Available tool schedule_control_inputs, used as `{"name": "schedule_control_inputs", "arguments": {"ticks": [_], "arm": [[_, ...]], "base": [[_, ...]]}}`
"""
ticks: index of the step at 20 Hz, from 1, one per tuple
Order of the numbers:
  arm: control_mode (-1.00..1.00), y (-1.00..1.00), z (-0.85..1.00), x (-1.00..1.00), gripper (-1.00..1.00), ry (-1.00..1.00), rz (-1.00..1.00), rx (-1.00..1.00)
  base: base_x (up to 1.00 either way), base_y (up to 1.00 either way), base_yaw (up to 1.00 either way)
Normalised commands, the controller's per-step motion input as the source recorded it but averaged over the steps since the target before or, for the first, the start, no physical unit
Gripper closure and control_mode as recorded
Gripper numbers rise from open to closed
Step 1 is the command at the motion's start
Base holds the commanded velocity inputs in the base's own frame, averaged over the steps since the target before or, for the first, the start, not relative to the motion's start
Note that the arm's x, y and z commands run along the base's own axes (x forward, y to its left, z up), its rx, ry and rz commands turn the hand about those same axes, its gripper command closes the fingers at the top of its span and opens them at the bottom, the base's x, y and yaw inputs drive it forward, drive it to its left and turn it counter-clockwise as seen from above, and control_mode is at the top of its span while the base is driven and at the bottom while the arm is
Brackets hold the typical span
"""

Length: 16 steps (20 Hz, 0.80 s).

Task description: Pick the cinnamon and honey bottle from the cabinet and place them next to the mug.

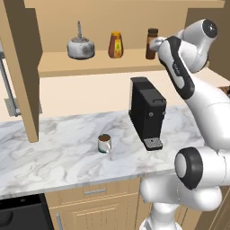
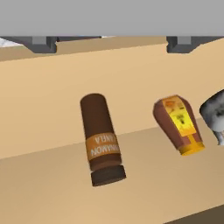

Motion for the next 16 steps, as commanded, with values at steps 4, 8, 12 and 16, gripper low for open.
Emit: {"name": "schedule_control_inputs", "arguments": {"ticks": [4, 8, 12, 16], "arm": [[-1.0, -0.01, 0.06, 0.19, -1.0, 0.0, 0.0, -0.03], [-1.0, -0.03, 0.0, 0.16, -1.0, 0.0, 0.0, -0.03], [-1.0, -0.14, 0.0, 0.1, -1.0, 0.0, 0.0, -0.02], [-1.0, 0.0, 0.0, 0.0, -1.0, 0.0, 0.0, -0.03]], "base": [[0.0, 0.0, 0.0], [0.0, 0.0, 0.0], [0.0, 0.0, 0.0], [0.0, 0.0, 0.0]]}}
